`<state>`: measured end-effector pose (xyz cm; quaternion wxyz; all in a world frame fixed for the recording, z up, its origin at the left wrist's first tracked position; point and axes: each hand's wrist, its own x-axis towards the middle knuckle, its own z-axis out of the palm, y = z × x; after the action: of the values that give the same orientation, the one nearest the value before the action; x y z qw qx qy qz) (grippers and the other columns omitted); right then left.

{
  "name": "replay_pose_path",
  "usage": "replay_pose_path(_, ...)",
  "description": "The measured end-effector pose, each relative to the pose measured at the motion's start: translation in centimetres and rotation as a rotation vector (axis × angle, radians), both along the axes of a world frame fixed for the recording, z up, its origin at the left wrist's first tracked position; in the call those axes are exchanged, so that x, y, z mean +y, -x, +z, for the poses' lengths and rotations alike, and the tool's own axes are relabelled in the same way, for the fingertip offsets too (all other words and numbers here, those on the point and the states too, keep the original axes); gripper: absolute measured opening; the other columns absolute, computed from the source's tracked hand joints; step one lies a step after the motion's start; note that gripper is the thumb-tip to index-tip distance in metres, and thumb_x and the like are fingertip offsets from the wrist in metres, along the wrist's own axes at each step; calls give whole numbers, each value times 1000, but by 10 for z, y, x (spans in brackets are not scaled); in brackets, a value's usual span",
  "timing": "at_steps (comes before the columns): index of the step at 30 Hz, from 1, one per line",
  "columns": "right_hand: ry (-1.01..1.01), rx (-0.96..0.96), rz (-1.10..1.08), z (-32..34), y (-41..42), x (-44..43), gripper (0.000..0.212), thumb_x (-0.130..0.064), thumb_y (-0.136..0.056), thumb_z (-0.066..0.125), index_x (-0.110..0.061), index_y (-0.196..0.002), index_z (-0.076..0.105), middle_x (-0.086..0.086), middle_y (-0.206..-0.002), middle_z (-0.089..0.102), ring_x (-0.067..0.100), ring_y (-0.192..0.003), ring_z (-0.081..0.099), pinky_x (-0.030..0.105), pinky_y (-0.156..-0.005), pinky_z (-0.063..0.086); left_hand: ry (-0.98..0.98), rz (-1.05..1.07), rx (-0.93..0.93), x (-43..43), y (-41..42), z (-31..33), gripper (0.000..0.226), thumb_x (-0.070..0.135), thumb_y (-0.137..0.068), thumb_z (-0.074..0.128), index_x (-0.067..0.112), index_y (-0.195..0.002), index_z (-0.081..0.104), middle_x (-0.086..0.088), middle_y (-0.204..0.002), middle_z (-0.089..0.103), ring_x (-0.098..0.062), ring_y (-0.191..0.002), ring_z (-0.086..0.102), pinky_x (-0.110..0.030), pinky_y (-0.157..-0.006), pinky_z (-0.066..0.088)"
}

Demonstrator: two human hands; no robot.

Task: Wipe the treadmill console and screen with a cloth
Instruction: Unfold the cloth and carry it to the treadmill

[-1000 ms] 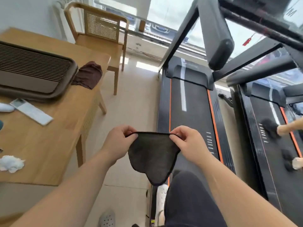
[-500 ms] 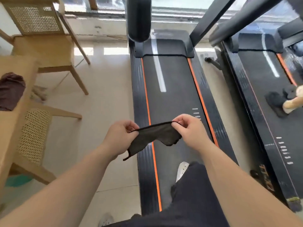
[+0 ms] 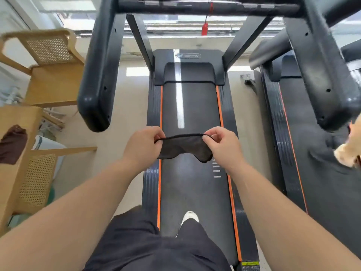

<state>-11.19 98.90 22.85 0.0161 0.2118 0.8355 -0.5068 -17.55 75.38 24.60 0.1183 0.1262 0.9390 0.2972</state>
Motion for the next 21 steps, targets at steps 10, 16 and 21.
replay_pose_path(10,-107,46,156,59,143,53,22,-18,-95,69,-35,-82,65,-10,-74,66,8,-74,61,20,-65,42,-124,165,26,42,128,50,13,18,-90,64,29,-85,67,19,-76,63,-3,-78,60,-22,-66,44)
replay_pose_path(16,-212,2,130,70,248,86,14,-21,-93,70,-31,-83,67,-5,-75,69,13,-73,62,28,-69,47,-266,136,-26,83,253,55,12,14,-85,64,25,-81,68,11,-77,67,-9,-80,62,-27,-71,46)
replay_pose_path(21,-250,-9,89,101,328,104,11,-17,-93,70,-26,-87,69,-8,-74,67,4,-69,58,20,-64,41,-278,71,-46,106,344,76,11,15,-83,65,26,-81,66,9,-75,64,-16,-81,61,-30,-74,49)
